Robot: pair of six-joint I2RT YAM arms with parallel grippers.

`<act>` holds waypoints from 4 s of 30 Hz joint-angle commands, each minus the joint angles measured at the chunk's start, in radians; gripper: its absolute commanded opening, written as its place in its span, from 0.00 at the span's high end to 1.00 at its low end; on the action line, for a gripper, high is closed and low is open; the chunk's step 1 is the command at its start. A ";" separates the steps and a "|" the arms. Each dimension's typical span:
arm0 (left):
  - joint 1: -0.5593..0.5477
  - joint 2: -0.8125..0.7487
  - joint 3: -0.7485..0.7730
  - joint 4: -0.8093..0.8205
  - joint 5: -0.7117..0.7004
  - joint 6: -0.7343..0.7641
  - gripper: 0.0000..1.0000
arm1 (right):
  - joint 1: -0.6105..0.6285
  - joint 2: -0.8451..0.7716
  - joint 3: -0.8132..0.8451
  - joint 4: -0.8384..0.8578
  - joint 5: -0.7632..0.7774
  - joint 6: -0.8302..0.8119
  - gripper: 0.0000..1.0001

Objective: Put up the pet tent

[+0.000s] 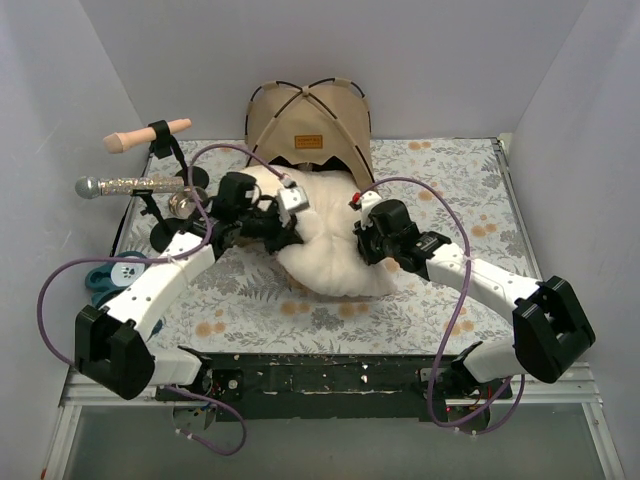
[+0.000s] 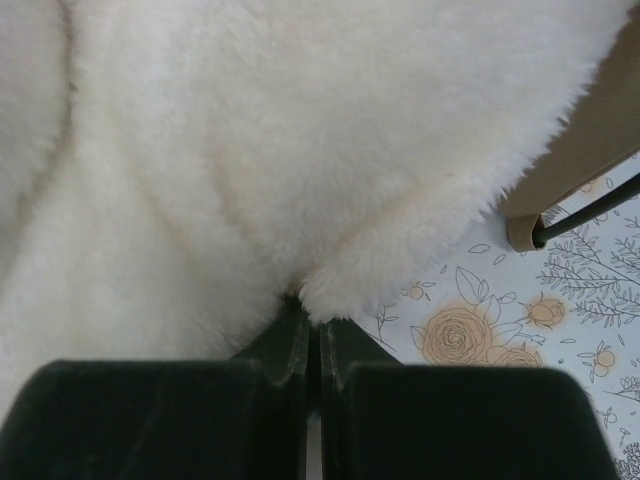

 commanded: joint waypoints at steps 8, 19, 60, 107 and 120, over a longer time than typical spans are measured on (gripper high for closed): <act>0.382 -0.048 -0.174 0.156 0.155 -0.598 0.56 | -0.041 -0.005 -0.007 0.096 -0.101 0.084 0.99; 0.530 -0.209 -0.289 0.127 -0.026 -0.799 0.02 | -0.069 0.044 0.012 0.082 -0.075 0.127 0.99; 0.396 -0.208 -0.548 0.378 -0.094 -1.132 0.43 | -0.093 0.015 -0.007 0.088 -0.187 0.050 0.99; 0.210 0.132 0.195 0.237 -0.074 -0.522 0.02 | -0.149 0.175 0.268 0.148 -0.013 0.059 0.88; 0.237 -0.168 -0.010 0.020 -0.117 -0.308 0.02 | -0.196 -0.035 0.239 -0.095 -0.296 -0.172 0.20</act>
